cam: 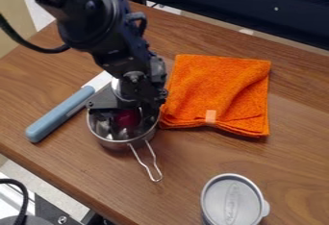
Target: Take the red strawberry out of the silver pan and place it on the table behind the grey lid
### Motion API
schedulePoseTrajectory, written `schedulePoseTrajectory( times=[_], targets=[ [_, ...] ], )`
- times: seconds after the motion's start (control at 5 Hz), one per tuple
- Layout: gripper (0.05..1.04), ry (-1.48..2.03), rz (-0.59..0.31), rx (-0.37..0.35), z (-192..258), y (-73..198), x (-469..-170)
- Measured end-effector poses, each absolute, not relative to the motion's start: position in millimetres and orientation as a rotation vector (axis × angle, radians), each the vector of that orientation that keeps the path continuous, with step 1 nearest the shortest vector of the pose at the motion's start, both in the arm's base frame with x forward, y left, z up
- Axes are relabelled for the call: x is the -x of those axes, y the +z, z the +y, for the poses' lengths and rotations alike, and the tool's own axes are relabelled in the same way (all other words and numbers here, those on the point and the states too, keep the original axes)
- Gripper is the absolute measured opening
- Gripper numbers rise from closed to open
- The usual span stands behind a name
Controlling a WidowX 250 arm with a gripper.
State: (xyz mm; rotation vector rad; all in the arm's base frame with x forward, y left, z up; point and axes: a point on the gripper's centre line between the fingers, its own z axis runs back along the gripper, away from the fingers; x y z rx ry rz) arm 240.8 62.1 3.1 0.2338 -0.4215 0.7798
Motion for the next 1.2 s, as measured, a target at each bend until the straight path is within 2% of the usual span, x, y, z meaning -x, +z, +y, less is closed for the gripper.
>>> schedulePoseTrajectory(
  times=[0.2, 0.4, 0.6, 1.0, 1.2],
  targets=[
    [0.999, 0.782, -0.425, -0.233, 61.1, 1.6, -242.9],
    [0.95, 0.782, -0.426, -0.224, 59.8, 0.2, -241.8],
    [0.753, 0.796, -0.408, -0.206, 61.5, 1.2, -238.3],
    [0.745, 0.83, -0.376, -0.239, 65.0, 10.0, -231.3],
    [0.745, 0.865, -0.367, -0.197, 63.9, 33.6, -239.2]
  ],
)
